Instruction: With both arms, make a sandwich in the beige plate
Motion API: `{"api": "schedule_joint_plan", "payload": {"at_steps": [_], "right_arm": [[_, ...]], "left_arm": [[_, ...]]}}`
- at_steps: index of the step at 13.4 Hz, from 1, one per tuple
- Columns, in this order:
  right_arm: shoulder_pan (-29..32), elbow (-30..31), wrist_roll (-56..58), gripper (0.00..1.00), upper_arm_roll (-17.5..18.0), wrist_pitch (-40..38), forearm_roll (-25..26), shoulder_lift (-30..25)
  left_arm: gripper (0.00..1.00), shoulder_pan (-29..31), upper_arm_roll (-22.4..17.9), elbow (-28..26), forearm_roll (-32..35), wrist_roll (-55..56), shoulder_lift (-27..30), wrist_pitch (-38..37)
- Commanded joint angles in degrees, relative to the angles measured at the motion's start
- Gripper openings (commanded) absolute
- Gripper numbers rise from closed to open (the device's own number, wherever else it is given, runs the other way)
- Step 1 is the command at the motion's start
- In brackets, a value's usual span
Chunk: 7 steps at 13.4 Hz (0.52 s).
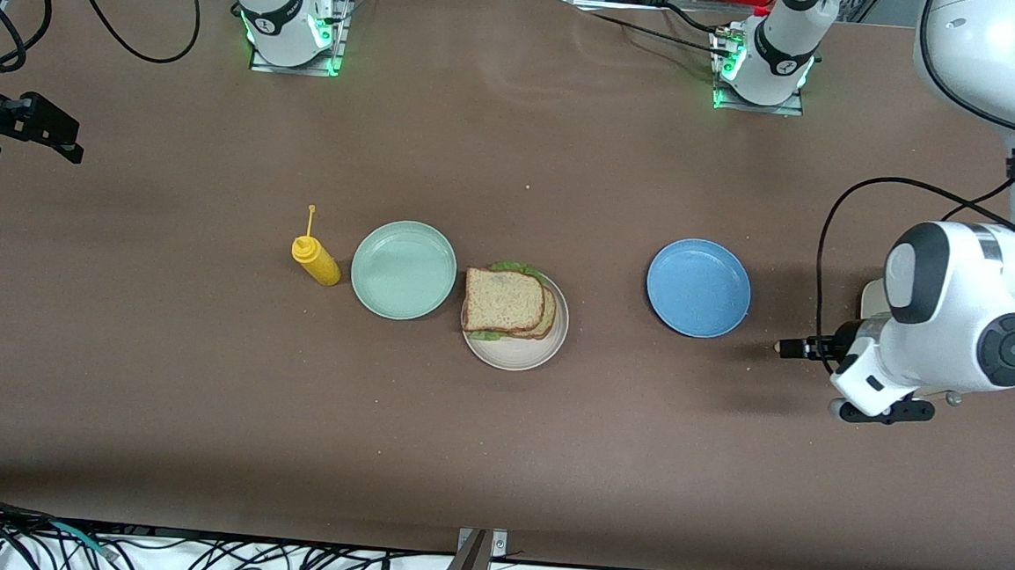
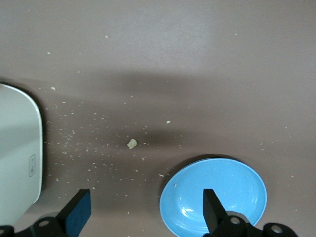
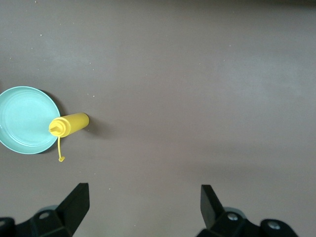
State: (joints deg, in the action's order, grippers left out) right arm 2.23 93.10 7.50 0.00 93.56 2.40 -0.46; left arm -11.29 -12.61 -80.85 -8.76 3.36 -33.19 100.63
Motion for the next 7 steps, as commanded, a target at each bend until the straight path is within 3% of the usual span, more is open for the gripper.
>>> {"api": "schedule_joint_plan", "payload": {"at_steps": [1, 7], "right_arm": [[0.8, -0.4, -0.3, 1.0, 0.4, -0.1, 0.4, 0.0], [0.8, -0.5, -0.3, 1.0, 0.4, 0.1, 0.4, 0.1]], "left_arm": [[1.0, 0.1, 0.7, -2.6, 5.8, -1.0, 4.0, -2.3], [1.0, 1.1, 0.9, -2.5, 8.4, -1.8, 8.6, -6.6]]}}
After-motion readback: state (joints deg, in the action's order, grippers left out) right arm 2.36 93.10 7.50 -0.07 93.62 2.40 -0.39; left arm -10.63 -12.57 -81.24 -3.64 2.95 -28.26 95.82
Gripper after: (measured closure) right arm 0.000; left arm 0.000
